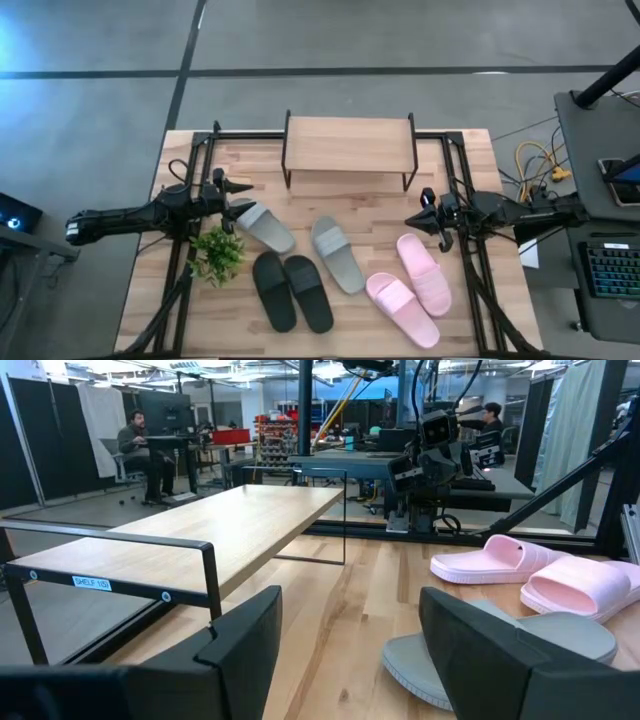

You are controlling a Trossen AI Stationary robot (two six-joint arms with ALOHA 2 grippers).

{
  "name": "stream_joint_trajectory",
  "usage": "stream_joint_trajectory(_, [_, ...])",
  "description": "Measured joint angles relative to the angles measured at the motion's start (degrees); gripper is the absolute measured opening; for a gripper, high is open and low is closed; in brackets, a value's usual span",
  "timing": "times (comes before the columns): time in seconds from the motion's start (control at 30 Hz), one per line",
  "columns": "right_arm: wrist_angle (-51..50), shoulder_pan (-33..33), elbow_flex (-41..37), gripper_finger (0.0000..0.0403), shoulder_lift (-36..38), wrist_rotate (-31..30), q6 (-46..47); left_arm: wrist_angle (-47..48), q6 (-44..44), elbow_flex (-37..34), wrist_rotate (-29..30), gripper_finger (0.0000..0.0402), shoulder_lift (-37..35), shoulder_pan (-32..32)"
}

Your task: Pick and place slides into the shelf

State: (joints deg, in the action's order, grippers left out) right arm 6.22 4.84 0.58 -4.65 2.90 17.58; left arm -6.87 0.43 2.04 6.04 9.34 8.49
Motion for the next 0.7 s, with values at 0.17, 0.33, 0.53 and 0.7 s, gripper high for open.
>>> stream_joint_trajectory(0.17, [0.0,0.0,0.0,0.0013,0.0,0.0,0.0,0.0,0.0,0.0,0.0,0.0223,0.0,0.0])
stream_joint_trajectory(0.33, [0.0,0.0,0.0,0.0013,0.0,0.0,0.0,0.0,0.0,0.0,0.0,0.0223,0.0,0.0])
stream_joint_trajectory(0.53, [5.5,0.0,0.0,0.0013,0.0,0.0,9.6,0.0,0.0,0.0,0.0,0.0223,0.0,0.0])
stream_joint_trajectory(0.7, [8.6,0.0,0.0,0.0013,-0.4,-12.4,45.4,0.0,0.0,0.0,0.0,0.0223,0.0,0.0])
